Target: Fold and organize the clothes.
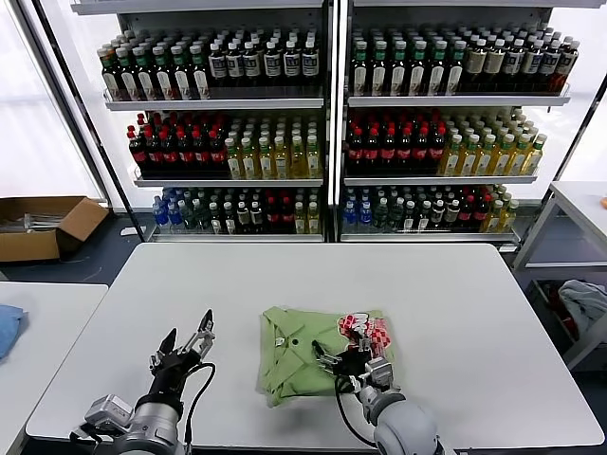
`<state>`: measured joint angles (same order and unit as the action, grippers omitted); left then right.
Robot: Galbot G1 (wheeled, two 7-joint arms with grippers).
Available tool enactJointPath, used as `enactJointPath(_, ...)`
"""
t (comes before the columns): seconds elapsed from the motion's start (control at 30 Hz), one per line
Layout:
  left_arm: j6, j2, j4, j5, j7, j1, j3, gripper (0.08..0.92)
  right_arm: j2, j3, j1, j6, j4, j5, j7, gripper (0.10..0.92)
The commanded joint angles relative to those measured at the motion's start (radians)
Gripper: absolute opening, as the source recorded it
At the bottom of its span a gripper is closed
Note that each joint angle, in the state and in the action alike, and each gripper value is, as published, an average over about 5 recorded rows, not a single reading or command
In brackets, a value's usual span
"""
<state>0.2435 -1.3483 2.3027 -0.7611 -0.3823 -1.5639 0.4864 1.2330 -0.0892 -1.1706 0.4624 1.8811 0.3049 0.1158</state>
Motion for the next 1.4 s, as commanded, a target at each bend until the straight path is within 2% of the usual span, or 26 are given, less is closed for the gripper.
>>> enactJointPath(0.03,-0.011,0.003,-0.008,0.052,0.056,0.01,0.009,0.823,-0.035,-0.109,-0.032,-0.091,0.273,0.087,0.043,0.823)
enactJointPath(0.3,-0.039,0.016,-0.017,0.155,0.198,0.009,0.051,0.823,-0.055,-0.379,-0.17,-0.169,0.311,0.049,-0.027,0.823)
enactJointPath(0.5,-0.038,0.025,-0.041,0.276,0.494,-0.034,0.157,0.823,-0.015,-0.546,-0.274,-0.283,0.224,-0.037,-0.208,0.823)
enactJointPath(0.73,-0.044,0.017,-0.07,0.292,0.667,-0.042,0.339,0.823,0.024,-0.735,-0.399,-0.381,0.215,0.056,-0.326,0.823)
enactJointPath(0.93,-0.053,-0.007,-0.09,0.29,0.736,-0.035,0.457,0.823,0.053,-0.812,-0.444,-0.422,0.191,0.098,-0.341,0.823)
enactJointPath(1.4,-0.086,-0.033,-0.094,0.297,0.744,-0.037,0.511,0.823,0.065,-0.808,-0.399,-0.425,0.141,0.082,-0.314,0.823)
